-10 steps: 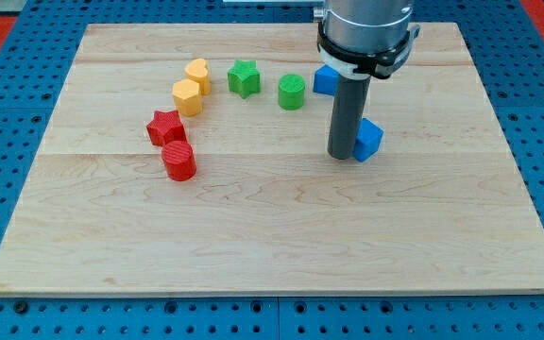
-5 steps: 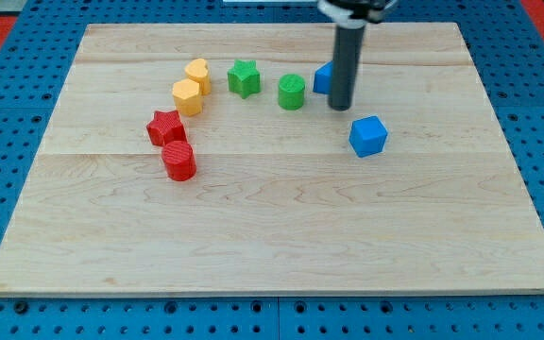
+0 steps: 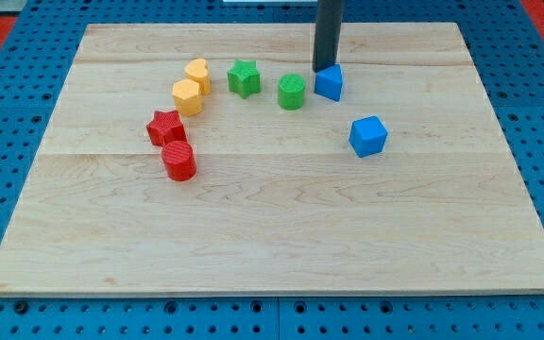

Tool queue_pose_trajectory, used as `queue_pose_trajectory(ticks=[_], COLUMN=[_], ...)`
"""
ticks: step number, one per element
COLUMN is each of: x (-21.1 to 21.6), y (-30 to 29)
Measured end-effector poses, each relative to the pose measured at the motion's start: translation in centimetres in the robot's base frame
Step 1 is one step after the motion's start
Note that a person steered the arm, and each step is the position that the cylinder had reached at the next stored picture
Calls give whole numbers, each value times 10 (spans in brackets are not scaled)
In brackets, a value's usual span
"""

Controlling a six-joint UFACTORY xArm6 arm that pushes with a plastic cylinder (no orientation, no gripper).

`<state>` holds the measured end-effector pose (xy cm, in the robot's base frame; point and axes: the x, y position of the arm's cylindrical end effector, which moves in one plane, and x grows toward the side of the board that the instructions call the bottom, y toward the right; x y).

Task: Slide the blue triangle closer to the blue cube

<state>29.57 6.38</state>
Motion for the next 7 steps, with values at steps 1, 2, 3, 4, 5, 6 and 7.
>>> queue_pose_trajectory(ticks=[1,2,3,4,5,6,7], x=[17,37,37,36,34,32,36], y=[9,22,25,34,36,36,47])
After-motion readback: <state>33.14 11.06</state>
